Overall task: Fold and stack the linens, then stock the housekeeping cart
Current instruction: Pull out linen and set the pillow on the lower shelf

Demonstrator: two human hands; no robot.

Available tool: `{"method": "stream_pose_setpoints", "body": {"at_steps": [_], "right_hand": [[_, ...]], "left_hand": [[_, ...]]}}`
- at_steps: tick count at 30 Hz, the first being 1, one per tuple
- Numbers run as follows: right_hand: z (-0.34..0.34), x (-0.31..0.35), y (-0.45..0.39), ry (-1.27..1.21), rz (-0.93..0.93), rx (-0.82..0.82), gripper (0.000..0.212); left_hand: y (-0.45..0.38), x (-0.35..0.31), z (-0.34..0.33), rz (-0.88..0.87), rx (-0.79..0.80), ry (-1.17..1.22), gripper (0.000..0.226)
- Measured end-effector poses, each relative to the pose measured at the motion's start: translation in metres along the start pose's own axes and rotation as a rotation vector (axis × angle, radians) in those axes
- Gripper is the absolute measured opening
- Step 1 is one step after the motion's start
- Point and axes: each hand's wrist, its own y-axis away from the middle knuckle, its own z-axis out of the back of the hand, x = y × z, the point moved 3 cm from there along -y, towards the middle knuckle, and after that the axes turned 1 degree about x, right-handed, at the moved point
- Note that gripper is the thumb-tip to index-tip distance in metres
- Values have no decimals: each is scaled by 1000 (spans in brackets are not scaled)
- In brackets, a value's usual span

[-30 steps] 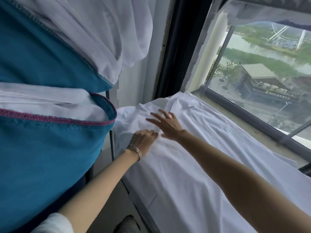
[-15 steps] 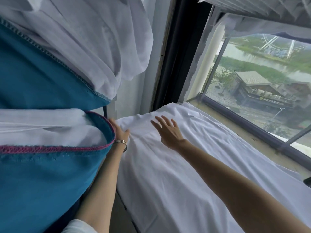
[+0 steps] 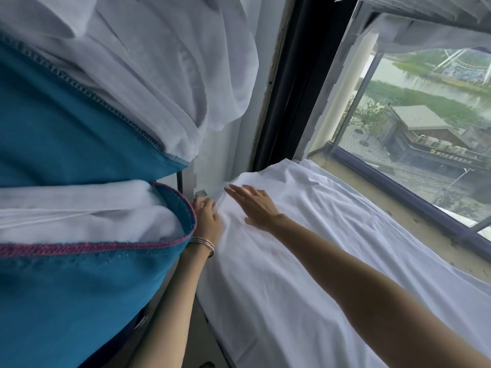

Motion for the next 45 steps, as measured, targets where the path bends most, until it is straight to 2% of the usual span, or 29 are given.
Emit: {"method": "stream_pose_setpoints", "body": {"at_steps": [2, 4, 5, 7, 9, 10, 12, 14, 15, 16, 19, 21, 22, 24, 25, 27, 31, 32, 34, 36, 37, 39, 41, 45], "right_hand": [[4, 1, -12, 3, -31, -26, 99], [5, 0, -25, 81, -35, 54, 101], [5, -3, -30, 142, -23, 121, 91], [5, -10, -36, 213, -12, 199, 56], [6, -16, -34, 199, 5, 154, 27], [7, -17, -30, 187, 22, 119, 23], [11, -17, -19, 194, 79, 86, 23], [17, -15, -10, 181, 137, 68, 23], [20, -15, -4, 176, 170, 54, 19], [24, -15, 2, 163, 191, 42, 16], [27, -25, 32, 204, 225, 128, 22], [23, -38, 54, 277, 219, 187, 22], [20, -43, 65, 309, 237, 208, 26], [25, -49, 76, 430, 237, 240, 33], [27, -53, 79, 473, 215, 290, 30], [29, -57, 86, 504, 172, 454, 24], [29, -71, 93, 661, 124, 603, 38], [27, -78, 98, 646, 112, 624, 37], [35, -87, 109, 649, 93, 597, 28], [31, -96, 119, 559, 60, 446, 50], [32, -100, 126, 537, -18, 405, 42], [38, -107, 146, 524, -232, 508, 13], [38, -114, 169, 522, -399, 564, 25], [33, -114, 208, 447, -495, 547, 28]], "left_hand": [[6, -1, -3, -109, -37, 62, 13], [8, -6, 3, -139, -74, 150, 21], [11, -10, 6, -149, -88, 176, 22], [18, -12, 10, -120, -53, 207, 19], [22, -13, 3, -95, 48, 65, 19], [24, -14, -3, -99, 114, -98, 25], [28, -19, -18, -116, 244, -415, 63], [25, -26, -32, -134, 255, -509, 93], [22, -32, -36, -150, 240, -518, 94], [18, -36, -39, -164, 247, -519, 86], [21, -50, -34, -219, 333, -502, 31], [39, -61, -23, -264, 398, -520, 17], [48, -65, -22, -289, 425, -525, 17], [57, -68, -29, -329, 426, -517, 40], [58, -69, -30, -347, 395, -509, 44], [61, -68, -34, -367, 384, -531, 36], [81, -84, -16, -414, 489, -548, 23], [86, -82, -22, -437, 519, -568, 28], [95, -86, -22, -473, 557, -545, 33], [104, -92, -18, -502, 529, -524, 34], [108, -95, -19, -499, 546, -497, 34], [120, -98, -20, -517, 589, -486, 34], [131, -101, -22, -522, 619, -480, 34], [145, -96, -28, -528, 665, -513, 33]]}}
